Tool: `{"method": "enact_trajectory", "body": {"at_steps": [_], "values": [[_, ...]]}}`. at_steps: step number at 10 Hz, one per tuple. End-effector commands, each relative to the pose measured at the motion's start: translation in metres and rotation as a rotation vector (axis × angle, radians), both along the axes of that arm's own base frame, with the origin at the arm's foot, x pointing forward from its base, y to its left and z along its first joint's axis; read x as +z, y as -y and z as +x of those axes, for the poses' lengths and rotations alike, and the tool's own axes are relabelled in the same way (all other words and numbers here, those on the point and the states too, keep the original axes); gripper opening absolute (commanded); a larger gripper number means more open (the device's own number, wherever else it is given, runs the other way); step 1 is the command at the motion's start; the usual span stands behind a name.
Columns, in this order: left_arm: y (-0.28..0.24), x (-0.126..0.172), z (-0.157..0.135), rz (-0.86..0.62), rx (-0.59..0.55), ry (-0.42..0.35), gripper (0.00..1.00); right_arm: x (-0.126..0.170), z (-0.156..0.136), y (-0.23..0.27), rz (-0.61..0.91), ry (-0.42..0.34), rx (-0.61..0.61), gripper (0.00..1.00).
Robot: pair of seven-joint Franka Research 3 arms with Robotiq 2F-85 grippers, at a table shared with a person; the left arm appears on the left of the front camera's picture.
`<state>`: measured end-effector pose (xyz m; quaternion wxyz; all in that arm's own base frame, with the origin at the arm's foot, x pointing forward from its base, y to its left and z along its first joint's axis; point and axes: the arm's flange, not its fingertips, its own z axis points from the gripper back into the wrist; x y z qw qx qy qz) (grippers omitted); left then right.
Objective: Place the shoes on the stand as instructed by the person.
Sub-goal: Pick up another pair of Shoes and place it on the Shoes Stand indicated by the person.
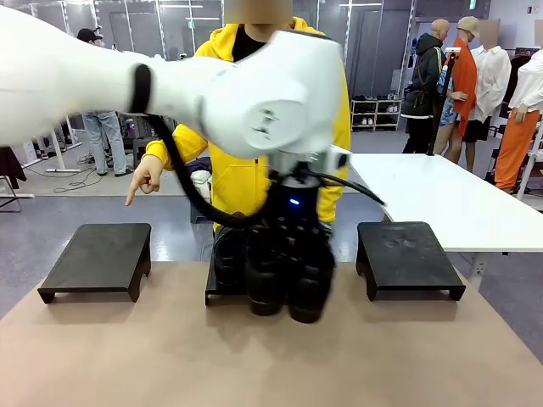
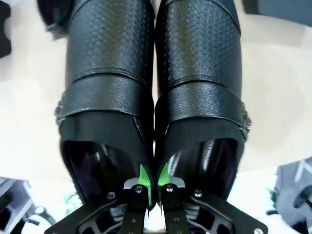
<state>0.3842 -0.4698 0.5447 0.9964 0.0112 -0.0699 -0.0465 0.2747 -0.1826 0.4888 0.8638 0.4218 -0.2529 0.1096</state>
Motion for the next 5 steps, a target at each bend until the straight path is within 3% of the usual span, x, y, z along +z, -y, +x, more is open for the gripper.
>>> {"method": "enact_trajectory", "body": {"at_steps": [1,3,5], "values": [[-0.087,0.011,-0.020,-0.057,-0.012,0.011,0.07,0.000,0.000,0.001,0.012,0.019,0.006,1.00],[-0.182,0.023,-0.021,-0.081,-0.069,0.028,0.07,0.000,0.000,0.001,0.012,0.019,0.006,1.00],[-0.264,0.019,-0.015,-0.103,-0.022,0.073,0.07,0.000,0.000,0.001,0.012,0.019,0.006,1.00]]}}
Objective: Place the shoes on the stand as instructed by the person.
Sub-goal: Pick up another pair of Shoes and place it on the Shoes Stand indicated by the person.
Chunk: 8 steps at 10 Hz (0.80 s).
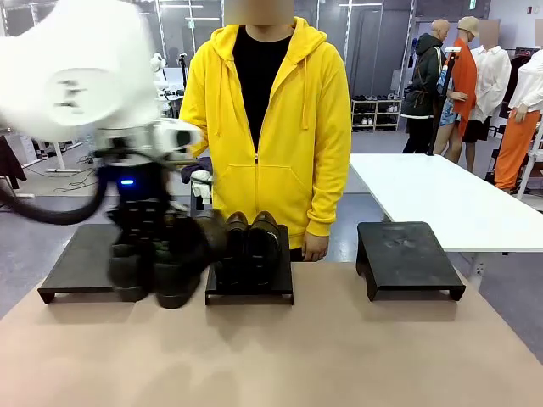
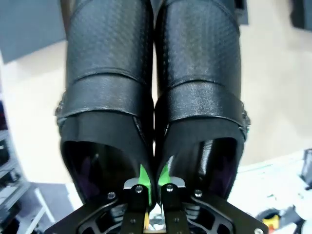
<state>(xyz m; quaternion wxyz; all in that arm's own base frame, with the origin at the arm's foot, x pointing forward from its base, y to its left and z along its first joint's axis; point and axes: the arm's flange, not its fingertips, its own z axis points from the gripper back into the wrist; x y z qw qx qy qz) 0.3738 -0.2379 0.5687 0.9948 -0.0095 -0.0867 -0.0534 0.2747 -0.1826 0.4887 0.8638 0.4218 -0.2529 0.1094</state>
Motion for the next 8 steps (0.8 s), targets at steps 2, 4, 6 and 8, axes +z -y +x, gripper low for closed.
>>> {"method": "enact_trajectory", "body": {"at_steps": [2,4,6,8], "values": [[-0.106,-0.017,0.007,-0.040,0.034,0.086,0.07,0.000,0.000,0.001,0.012,0.019,0.006,1.00],[-0.146,-0.033,0.033,0.012,0.101,0.128,0.07,0.000,0.000,0.001,0.012,0.019,0.006,1.00],[-0.173,-0.044,0.066,0.000,0.116,0.138,0.07,0.000,0.000,0.001,0.012,0.019,0.006,1.00],[-0.192,-0.057,0.101,0.019,0.078,0.137,0.07,0.000,0.000,0.001,0.012,0.019,0.006,1.00]]}}
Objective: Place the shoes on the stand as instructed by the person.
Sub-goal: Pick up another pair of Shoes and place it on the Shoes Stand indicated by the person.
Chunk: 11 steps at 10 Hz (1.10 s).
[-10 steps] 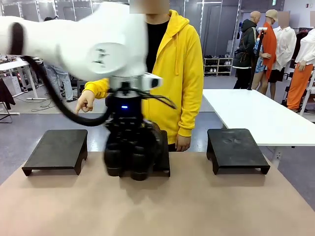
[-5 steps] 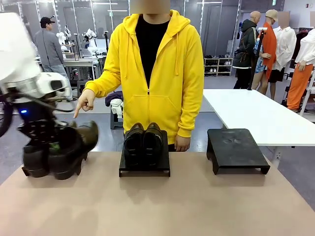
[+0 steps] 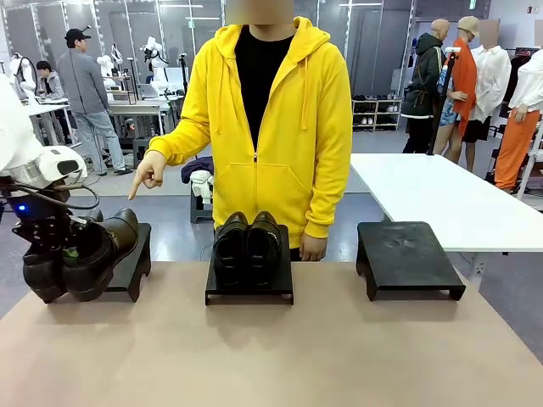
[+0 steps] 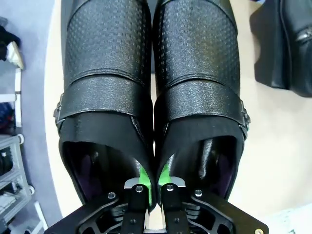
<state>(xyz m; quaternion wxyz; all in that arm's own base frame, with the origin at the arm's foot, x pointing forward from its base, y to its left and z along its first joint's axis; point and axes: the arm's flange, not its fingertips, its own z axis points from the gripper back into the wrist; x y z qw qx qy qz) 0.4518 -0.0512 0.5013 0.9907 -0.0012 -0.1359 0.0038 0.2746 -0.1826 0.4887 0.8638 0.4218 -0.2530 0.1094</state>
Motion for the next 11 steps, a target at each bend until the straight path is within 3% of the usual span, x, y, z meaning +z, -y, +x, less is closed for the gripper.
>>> {"method": "enact_trajectory", "body": {"at_steps": [1,2,5,8,9,11], "values": [[-0.012,0.000,0.044,0.033,-0.028,0.020,0.07,0.000,0.000,0.001,0.012,0.019,0.006,1.00],[-0.015,-0.009,0.064,0.092,-0.023,0.079,0.07,0.000,0.000,0.001,0.012,0.019,0.006,1.00],[-0.022,-0.017,0.093,0.113,0.005,0.107,0.07,0.000,0.000,0.001,0.012,0.019,0.006,1.00],[-0.020,-0.020,0.098,0.080,0.026,0.118,0.07,0.000,0.000,0.001,0.012,0.019,0.006,1.00],[-0.026,-0.029,0.094,0.094,-0.017,0.073,0.07,0.000,0.000,0.001,0.012,0.019,0.006,1.00],[-0.026,-0.029,0.094,0.094,-0.017,0.073,0.07,0.000,0.000,0.001,0.012,0.019,0.006,1.00]]}}
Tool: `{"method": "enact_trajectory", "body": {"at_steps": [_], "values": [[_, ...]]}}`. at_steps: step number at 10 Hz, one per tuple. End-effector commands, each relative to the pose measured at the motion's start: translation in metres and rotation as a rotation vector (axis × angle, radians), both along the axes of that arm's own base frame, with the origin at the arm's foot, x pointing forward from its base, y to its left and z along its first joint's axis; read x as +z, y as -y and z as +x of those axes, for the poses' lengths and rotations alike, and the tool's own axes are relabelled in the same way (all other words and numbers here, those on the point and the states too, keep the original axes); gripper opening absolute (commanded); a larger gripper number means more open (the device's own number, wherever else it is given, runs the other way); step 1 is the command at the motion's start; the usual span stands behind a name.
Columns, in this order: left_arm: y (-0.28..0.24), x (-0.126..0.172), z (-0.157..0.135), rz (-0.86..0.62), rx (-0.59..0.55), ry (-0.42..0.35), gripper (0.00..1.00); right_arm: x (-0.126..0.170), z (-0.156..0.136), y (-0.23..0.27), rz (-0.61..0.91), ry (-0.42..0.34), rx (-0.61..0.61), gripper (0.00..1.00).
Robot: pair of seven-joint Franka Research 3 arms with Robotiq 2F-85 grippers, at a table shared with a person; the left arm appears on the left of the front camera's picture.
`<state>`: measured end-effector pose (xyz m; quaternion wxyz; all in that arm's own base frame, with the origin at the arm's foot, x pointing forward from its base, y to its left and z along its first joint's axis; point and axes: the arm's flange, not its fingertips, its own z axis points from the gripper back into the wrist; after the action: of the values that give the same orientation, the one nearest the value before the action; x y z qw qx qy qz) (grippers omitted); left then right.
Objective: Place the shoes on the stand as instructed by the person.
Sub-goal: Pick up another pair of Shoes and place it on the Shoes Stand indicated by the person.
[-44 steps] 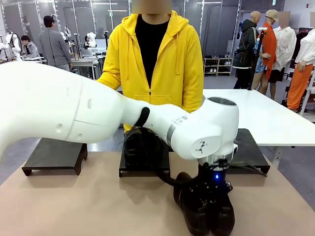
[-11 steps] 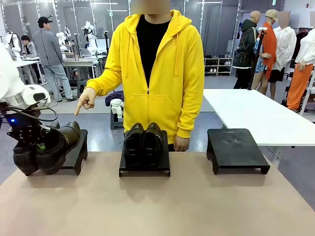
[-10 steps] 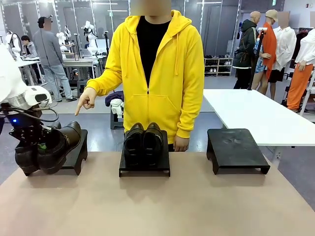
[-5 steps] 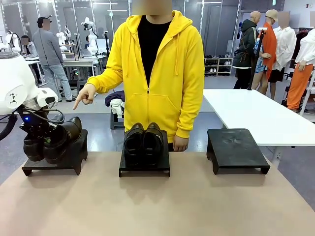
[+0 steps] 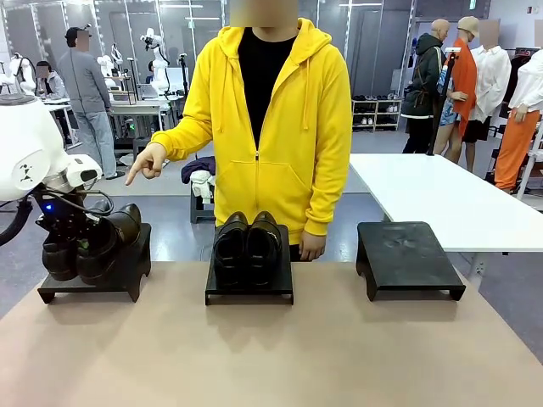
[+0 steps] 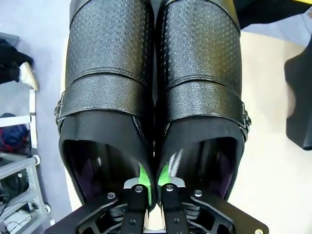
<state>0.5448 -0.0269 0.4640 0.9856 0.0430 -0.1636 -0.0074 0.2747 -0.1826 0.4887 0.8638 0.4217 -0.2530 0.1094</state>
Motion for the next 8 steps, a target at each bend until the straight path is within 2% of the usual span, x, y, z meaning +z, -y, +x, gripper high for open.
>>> {"method": "enact_trajectory", "body": {"at_steps": [1,4,5,8], "values": [[-0.001,0.008,0.001,0.004,-0.008,0.016,0.07,0.000,0.000,0.001,0.012,0.019,0.006,1.00],[-0.001,0.008,0.001,0.004,-0.008,0.016,0.07,0.000,0.000,0.001,0.012,0.019,0.006,1.00],[0.000,-0.001,0.000,0.000,0.000,-0.002,0.07,0.000,0.000,0.001,0.012,0.019,0.006,1.00],[0.004,-0.008,0.005,0.000,0.010,0.032,0.07,0.000,0.000,0.001,0.012,0.019,0.006,1.00]]}}
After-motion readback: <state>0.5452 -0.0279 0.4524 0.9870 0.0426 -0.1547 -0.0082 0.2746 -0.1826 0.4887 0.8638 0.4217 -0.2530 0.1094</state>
